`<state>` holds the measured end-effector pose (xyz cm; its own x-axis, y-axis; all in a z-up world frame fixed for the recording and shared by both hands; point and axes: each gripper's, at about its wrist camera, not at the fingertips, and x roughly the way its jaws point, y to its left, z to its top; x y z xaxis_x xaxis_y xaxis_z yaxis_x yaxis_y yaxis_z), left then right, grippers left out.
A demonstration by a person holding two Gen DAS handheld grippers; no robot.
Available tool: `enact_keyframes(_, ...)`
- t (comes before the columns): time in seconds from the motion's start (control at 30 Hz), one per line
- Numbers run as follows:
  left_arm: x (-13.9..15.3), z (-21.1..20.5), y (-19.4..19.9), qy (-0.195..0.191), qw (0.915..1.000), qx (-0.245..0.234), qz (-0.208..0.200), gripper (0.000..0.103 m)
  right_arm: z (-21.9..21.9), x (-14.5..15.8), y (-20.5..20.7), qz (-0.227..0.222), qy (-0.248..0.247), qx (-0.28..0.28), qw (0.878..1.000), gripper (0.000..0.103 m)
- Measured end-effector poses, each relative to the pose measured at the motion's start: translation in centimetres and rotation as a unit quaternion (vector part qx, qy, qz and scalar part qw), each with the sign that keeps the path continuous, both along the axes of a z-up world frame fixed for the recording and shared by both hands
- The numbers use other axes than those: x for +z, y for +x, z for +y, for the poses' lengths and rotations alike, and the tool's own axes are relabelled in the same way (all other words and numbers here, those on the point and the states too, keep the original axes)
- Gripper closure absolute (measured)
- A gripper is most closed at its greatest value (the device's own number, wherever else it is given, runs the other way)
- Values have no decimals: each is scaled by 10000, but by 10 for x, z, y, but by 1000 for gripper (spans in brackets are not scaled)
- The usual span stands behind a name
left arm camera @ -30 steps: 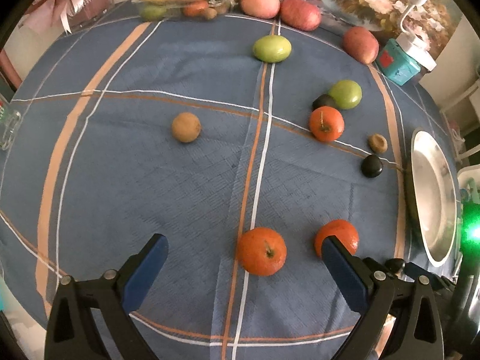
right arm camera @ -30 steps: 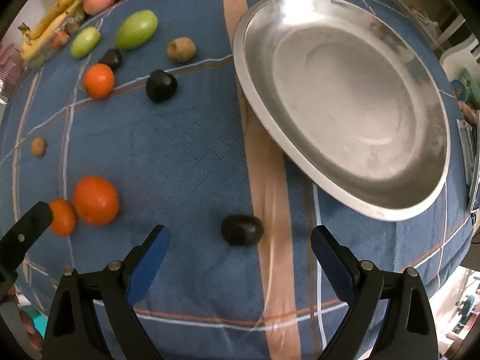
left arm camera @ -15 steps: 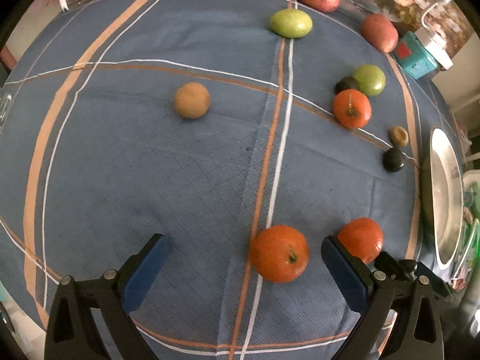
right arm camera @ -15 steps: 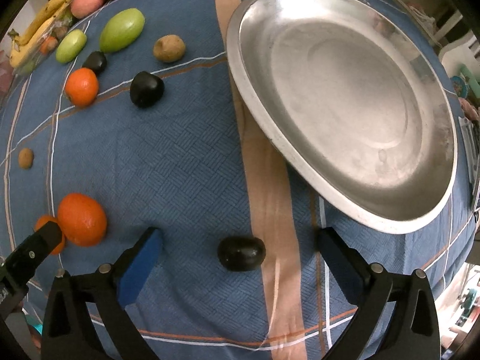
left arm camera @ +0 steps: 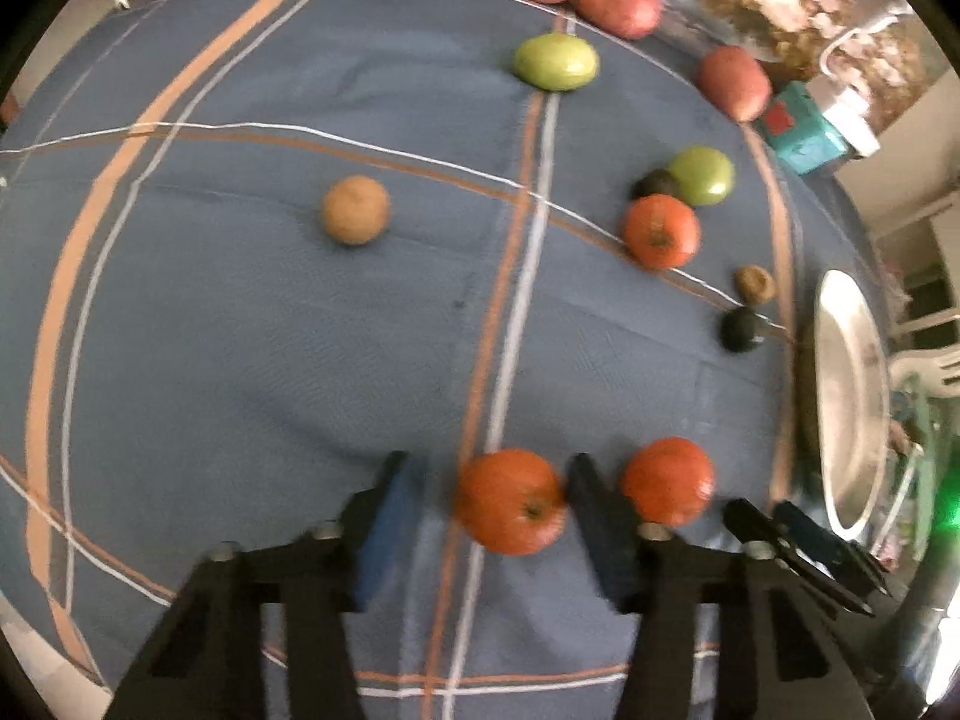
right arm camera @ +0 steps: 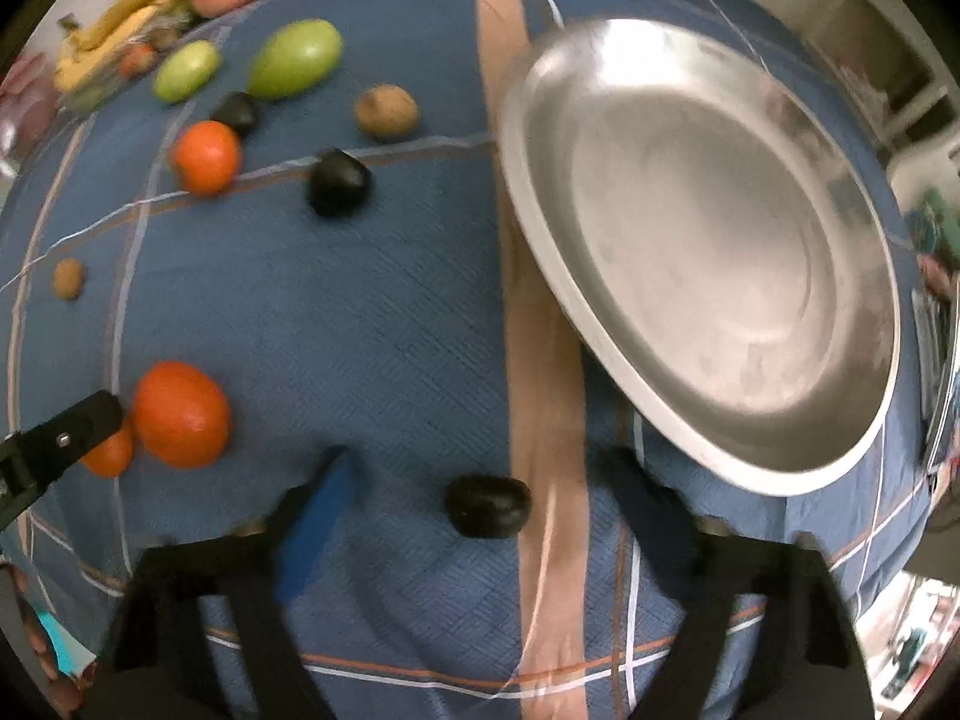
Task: Organize fruits
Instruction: 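Grasp a dark plum with the right tool while the left tool grasps an orange tangerine, then carry both fruits over the steel plate and open both tools to drop them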
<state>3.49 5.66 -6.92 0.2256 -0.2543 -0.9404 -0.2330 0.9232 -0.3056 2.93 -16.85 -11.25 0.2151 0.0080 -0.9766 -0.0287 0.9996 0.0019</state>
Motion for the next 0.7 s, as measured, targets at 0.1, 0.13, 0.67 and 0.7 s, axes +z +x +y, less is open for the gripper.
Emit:
enact_keyframes(0.1, 2, -3, -2, -73, 9999, -97, -7, 65, 6, 4, -4, -81, 1, 96, 9999, 60)
enact_keyframes(0.13, 4, -3, -3, -80, 9999, -114, -39, 65, 8, 6, -6, -136, -83, 116, 9998, 70)
enact_keyframes(0.67, 65, 0, -3, -225, 9941, 145, -1052, 65, -12, 69, -28, -1160, 573, -233, 9913, 80)
enact_keyframes(0.7, 62, -11, 2, -202, 9940, 106, -1067, 65, -20, 68, -23, -1201, 580, -274, 9907, 80)
